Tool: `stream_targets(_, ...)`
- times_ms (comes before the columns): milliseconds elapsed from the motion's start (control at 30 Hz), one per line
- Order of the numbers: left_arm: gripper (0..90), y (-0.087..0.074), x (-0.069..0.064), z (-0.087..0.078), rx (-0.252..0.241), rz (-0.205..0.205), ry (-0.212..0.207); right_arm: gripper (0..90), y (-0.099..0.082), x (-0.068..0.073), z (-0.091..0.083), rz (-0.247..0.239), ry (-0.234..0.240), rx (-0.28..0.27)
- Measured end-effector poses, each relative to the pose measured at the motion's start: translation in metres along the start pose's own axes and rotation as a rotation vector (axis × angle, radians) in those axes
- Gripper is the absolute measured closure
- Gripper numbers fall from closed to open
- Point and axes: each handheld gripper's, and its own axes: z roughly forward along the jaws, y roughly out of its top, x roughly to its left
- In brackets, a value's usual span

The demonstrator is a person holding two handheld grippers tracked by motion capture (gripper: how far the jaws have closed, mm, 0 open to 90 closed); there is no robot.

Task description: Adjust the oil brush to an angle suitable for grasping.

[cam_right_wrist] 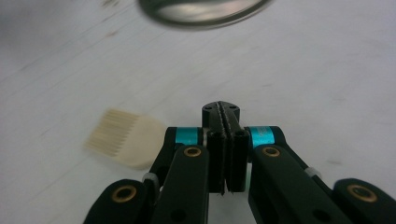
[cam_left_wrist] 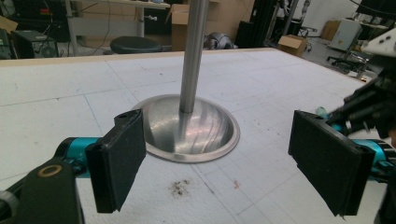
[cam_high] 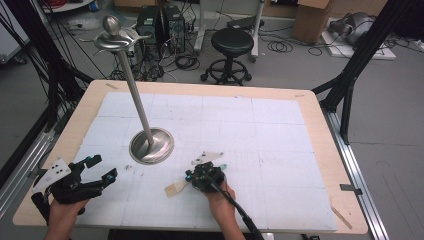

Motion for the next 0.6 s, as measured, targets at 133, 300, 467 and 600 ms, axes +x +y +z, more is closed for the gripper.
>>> stream_targets(133, 19.5, 0.0, 0.0, 0.0, 0.003, 0.0, 0.001, 89.2, -0.003, -0.036, -0.025, 0.075, -0.142, -0.045)
stream_targets(300, 19.4, 0.0, 0.0, 0.0, 0.003, -0.001, 0.002, 89.2, -0.014, -0.071, -0.045, 0.133, -0.288, -0.033)
stream_targets(467, 19.4, 0.0, 0.001, 0.0, 0.005, -0.002, 0.003, 89.1, -0.023, -0.079, -0.043, 0.133, -0.29, 0.014)
stream_targets(600, 19.5, 0.0, 0.0, 0.0, 0.003, -0.004, 0.003, 89.2, -0.026, -0.074, -0.038, 0.107, -0.299, 0.022)
